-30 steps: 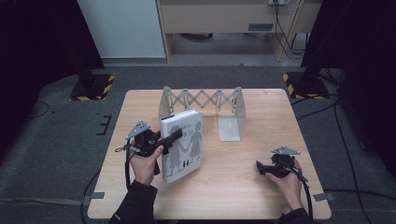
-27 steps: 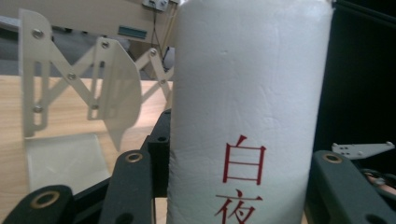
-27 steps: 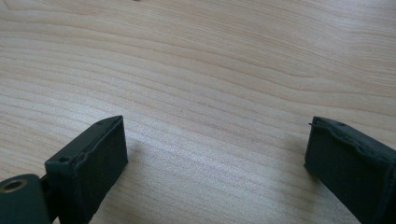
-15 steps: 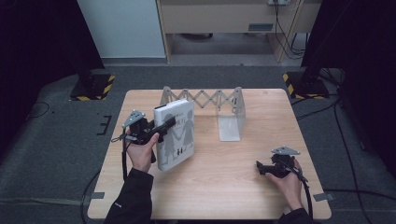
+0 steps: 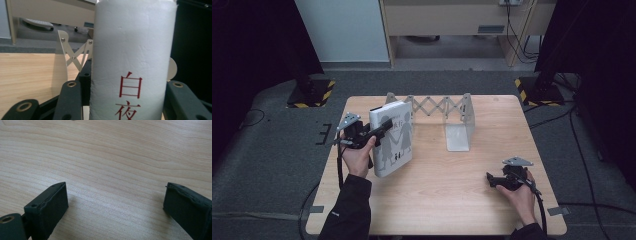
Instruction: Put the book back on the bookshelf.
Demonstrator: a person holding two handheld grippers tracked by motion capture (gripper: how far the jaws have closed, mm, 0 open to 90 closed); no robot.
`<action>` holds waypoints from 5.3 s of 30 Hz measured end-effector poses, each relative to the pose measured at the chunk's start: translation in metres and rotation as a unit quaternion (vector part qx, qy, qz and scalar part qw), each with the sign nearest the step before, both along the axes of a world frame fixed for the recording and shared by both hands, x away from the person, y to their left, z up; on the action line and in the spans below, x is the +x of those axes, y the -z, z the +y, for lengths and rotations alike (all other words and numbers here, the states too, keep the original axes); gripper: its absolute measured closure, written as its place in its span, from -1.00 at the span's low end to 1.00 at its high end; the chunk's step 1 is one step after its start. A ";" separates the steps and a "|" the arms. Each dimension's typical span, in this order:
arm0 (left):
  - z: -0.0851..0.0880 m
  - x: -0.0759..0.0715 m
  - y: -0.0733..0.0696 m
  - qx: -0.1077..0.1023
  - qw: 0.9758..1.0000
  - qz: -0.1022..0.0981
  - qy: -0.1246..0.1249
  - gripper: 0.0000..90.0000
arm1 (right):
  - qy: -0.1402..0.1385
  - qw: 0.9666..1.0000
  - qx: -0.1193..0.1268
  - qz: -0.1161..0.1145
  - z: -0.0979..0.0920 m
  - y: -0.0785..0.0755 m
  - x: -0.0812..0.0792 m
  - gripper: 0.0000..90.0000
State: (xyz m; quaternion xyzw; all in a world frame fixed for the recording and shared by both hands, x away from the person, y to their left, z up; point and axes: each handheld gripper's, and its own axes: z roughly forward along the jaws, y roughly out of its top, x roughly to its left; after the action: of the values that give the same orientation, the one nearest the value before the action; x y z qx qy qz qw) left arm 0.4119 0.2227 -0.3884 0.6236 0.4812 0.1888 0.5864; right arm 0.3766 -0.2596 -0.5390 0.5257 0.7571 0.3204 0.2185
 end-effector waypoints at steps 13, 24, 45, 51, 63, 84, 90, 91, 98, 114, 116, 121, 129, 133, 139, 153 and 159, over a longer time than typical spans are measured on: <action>-0.005 0.027 0.008 0.009 1.000 0.004 -0.028 0.15 | 0.000 1.000 0.000 0.000 0.000 0.000 0.000 -0.87; -0.014 0.040 0.018 0.018 0.999 -0.001 -0.051 0.15 | -0.001 1.000 0.000 0.001 0.000 0.000 0.000 -0.87; -0.015 0.030 0.027 0.035 0.998 -0.027 -0.055 0.13 | -0.001 1.000 0.000 0.001 0.000 0.000 0.000 -0.87; -0.014 0.009 0.034 0.050 0.997 -0.042 -0.046 0.13 | -0.001 1.000 -0.001 0.001 0.000 0.000 0.000 -0.87; -0.005 -0.014 0.048 0.060 0.996 -0.053 -0.043 0.12 | -0.001 1.000 0.000 0.001 0.000 0.000 0.000 -0.87; -0.006 -0.033 0.066 0.076 0.994 -0.080 -0.023 0.08 | -0.002 1.000 -0.001 0.001 0.000 0.000 0.000 -0.87; -0.006 -0.030 0.074 0.063 0.995 -0.078 -0.015 0.05 | -0.001 1.000 -0.001 0.001 0.000 0.000 0.000 -0.87; -0.007 -0.030 0.074 0.067 0.994 -0.079 -0.015 0.05 | -0.001 1.000 -0.001 0.001 0.000 0.000 0.000 -0.87; -0.010 -0.029 0.077 0.084 0.993 -0.086 -0.016 0.10 | 0.000 1.000 0.000 0.002 0.000 0.000 0.000 -0.87; -0.008 -0.013 0.062 0.059 0.996 -0.044 -0.042 0.17 | 0.002 1.000 0.000 0.002 0.001 0.000 0.001 -0.89; -0.010 -0.010 0.058 0.061 0.996 -0.043 -0.041 0.17 | 0.001 1.000 0.000 0.002 0.001 0.000 0.001 -0.89; -0.010 -0.008 0.050 0.060 0.997 -0.042 -0.040 0.17 | 0.002 1.000 0.000 0.002 0.001 0.000 0.001 -0.89; -0.007 0.001 0.037 0.052 0.996 -0.050 -0.053 0.17 | 0.001 1.000 0.000 0.003 0.001 0.000 0.001 -0.89; -0.012 0.013 0.035 0.054 0.995 -0.052 -0.060 0.17 | 0.001 1.000 0.000 0.003 0.001 0.000 0.001 -0.89; -0.025 0.027 0.035 0.056 0.995 -0.054 -0.056 0.17 | 0.001 1.000 0.000 0.002 0.001 0.000 0.001 -0.90; -0.040 0.038 0.043 0.090 0.991 -0.070 -0.066 0.16 | 0.001 1.000 -0.001 0.002 0.001 0.000 0.001 -0.89; -0.035 0.031 0.044 0.099 0.992 -0.067 -0.050 0.15 | 0.001 1.000 -0.001 0.002 0.001 0.000 0.001 -0.89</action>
State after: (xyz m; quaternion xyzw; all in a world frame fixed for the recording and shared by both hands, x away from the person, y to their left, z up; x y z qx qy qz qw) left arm 0.4431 0.1876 -0.4320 0.6396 0.4508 0.3057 0.5424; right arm 0.3779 -0.2584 -0.5389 0.5268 0.7574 0.3184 0.2179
